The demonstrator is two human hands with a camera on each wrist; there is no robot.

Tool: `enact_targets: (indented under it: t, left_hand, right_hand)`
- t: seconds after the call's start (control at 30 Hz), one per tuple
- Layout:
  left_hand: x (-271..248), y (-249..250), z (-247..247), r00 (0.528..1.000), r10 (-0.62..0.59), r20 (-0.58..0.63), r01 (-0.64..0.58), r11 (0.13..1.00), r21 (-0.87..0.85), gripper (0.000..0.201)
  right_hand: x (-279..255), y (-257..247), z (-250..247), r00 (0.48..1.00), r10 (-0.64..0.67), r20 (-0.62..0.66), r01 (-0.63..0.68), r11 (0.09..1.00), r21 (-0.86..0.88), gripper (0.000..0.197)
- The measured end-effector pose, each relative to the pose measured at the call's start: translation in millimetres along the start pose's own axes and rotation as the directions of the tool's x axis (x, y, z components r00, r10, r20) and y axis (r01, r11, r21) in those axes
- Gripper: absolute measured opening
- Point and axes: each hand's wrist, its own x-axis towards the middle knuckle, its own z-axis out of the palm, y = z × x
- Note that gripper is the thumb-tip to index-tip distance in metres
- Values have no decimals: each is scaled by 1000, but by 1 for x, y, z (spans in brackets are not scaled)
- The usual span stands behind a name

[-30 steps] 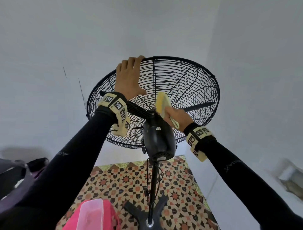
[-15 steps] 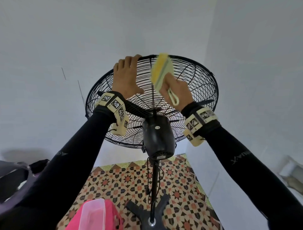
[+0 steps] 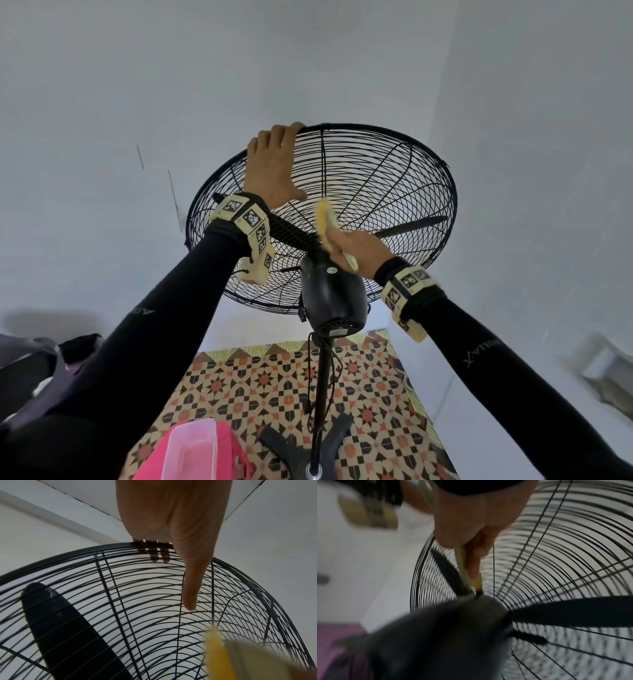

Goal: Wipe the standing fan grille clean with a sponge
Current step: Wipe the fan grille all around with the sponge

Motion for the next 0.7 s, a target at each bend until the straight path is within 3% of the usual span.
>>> enact_targets:
  t: [0.03, 0.07, 0.13, 0.2, 0.27, 0.33, 0.37, 0.43, 0.57, 0.7]
  left_hand:
    - [0, -3, -1, 1000, 15, 3, -15, 1000, 7, 125]
    - [0, -7, -2, 999, 35, 9, -35, 999, 13, 128]
    - [2, -13, -4, 997, 74, 19, -75, 997, 24, 131]
    - [0, -20, -2, 997, 70, 14, -70, 997, 19, 132]
    - [-6, -25, 6, 1000, 8, -20, -7, 1000, 4, 129]
    - [-16, -27, 17, 993, -96, -71, 97, 995, 3, 127]
    - [-22, -26, 23, 984, -157, -85, 158, 987, 8, 124]
    - [-33, -19, 35, 965, -243, -95, 246, 969, 21, 115]
    - [-42, -7, 54, 962, -266, -60, 259, 961, -94, 91]
    - [-36, 4, 59, 980, -195, 41, 199, 965, -169, 99]
  right_hand:
    - [-7, 1, 7, 997, 14, 82, -10, 999, -52, 34]
    - [-10, -1, 11, 998, 35, 54, -31, 997, -72, 27]
    - [-6, -13, 3, 969, 97, -225, -106, 994, -29, 13]
    - [2, -26, -17, 832, 169, -529, -166, 985, 52, 15]
    - [16, -27, -51, 634, 254, -730, -222, 964, 143, 19]
    - [35, -16, -88, 464, 358, -810, -259, 929, 263, 30]
    - [44, -7, -104, 416, 410, -811, -264, 908, 324, 33]
    - [59, 15, -123, 396, 516, -759, -327, 852, 409, 38]
    - [64, 49, -122, 464, 717, -520, -548, 694, 468, 43]
    - [61, 54, -122, 503, 703, -503, -617, 700, 361, 45]
